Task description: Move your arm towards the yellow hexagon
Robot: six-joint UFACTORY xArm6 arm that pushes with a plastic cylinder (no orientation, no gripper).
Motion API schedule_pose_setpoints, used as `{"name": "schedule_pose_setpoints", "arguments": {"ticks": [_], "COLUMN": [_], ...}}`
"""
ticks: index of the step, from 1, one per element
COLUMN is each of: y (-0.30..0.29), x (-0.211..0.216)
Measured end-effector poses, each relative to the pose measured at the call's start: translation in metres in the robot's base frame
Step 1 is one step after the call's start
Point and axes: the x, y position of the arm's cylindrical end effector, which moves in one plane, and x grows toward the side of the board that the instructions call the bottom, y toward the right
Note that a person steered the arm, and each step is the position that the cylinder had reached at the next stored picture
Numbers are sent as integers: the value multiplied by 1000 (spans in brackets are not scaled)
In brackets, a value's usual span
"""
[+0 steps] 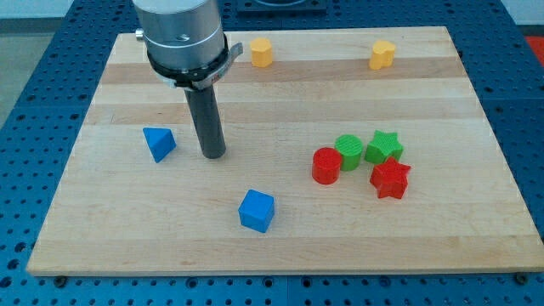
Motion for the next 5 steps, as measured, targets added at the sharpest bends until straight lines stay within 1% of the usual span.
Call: {"name": "schedule_pose_setpoints", "arguments": {"ticks": [3,5], "y": [1,8], "x": [-8,-45]}}
